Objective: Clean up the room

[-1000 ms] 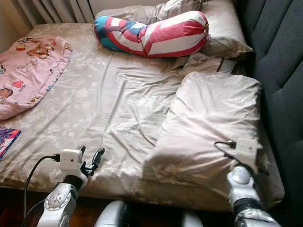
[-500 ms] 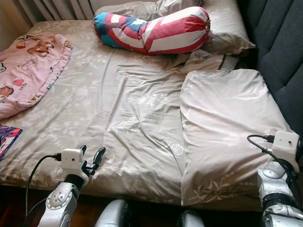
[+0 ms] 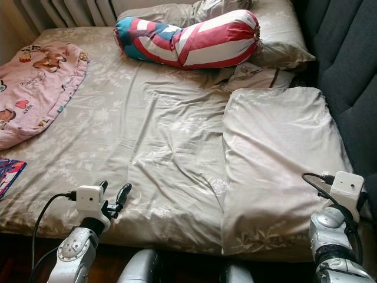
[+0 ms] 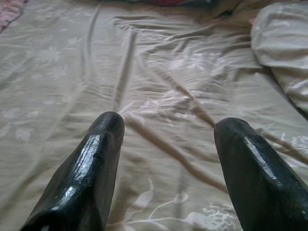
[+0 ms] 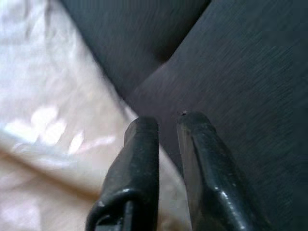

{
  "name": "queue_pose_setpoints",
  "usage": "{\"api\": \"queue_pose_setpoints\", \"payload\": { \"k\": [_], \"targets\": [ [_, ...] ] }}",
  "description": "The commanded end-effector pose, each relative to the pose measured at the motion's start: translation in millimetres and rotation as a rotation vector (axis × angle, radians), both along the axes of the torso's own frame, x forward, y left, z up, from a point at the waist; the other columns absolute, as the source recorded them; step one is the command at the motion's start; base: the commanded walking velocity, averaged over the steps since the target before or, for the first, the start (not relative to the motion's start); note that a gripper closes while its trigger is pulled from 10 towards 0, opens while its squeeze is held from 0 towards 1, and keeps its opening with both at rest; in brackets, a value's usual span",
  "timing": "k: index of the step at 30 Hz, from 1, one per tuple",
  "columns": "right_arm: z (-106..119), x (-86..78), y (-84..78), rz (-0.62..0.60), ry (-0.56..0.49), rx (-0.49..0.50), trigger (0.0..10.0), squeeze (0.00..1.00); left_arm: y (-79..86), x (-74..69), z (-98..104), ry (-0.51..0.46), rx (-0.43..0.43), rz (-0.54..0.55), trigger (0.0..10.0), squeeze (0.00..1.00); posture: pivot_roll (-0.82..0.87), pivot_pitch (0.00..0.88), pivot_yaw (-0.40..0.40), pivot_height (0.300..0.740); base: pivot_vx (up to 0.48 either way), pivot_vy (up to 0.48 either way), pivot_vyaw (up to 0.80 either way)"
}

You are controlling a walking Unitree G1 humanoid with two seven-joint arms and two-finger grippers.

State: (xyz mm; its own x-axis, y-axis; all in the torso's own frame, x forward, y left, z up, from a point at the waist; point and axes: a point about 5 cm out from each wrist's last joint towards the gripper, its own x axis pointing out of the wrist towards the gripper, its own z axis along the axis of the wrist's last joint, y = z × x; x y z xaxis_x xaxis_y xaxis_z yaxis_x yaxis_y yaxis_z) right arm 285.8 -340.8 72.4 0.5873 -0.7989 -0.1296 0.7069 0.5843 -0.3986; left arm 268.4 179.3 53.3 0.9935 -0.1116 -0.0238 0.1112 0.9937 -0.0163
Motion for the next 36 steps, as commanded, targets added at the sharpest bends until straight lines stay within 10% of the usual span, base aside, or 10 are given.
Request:
{"api": "queue_pose_setpoints", "payload": {
  "k": [1,3,4,5,12,27,36],
  "targets": [
    [8,11.6,13.5,0.110,-0.080,-0.013,10.0,1.00,3.5,-3.6,-6,0.021,0.010,0.004,10.0,0.00,0.07,0.135,0.057,0.655,0.000,0.000,0.00],
    [8,25.1,37.0,0.290,-0.133,0.061,10.0,0.95,3.7,-3.5,-7,0.024,0.009,0.006,10.0,0.00,0.07,0.134,0.056,0.655,0.000,0.000,0.00],
    [6,30.7,51.0,0.388,-0.146,0.103,10.0,0.30,3.7,-3.5,-7,0.027,0.009,0.006,10.0,0.00,0.07,0.133,0.055,0.655,0.000,0.000,0.00],
    [0,35.7,70.7,0.512,-0.142,0.165,10.0,0.00,3.7,-3.4,-8,0.031,0.009,0.006,10.0,0.00,0.07,0.133,0.054,0.655,0.000,0.000,0.00],
    [-34,25.4,118.3,0.698,-0.078,0.319,10.0,0.00,15.0,-2.7,-19,0.086,-0.026,0.070,10.0,0.00,0.08,0.131,0.045,0.655,0.000,0.000,0.00],
    [-71,-3.3,121.2,0.672,0.031,0.474,10.0,0.00,25.6,-2.4,-40,0.202,-0.142,0.172,10.0,0.00,0.07,0.116,0.034,0.739,0.000,0.000,0.00],
    [-114,-47.0,125.7,0.593,0.214,0.589,10.0,0.00,29.6,-22.0,-80,0.458,-0.176,0.199,10.0,0.00,0.07,0.085,0.028,0.740,0.000,0.000,0.00]
  ]
}}
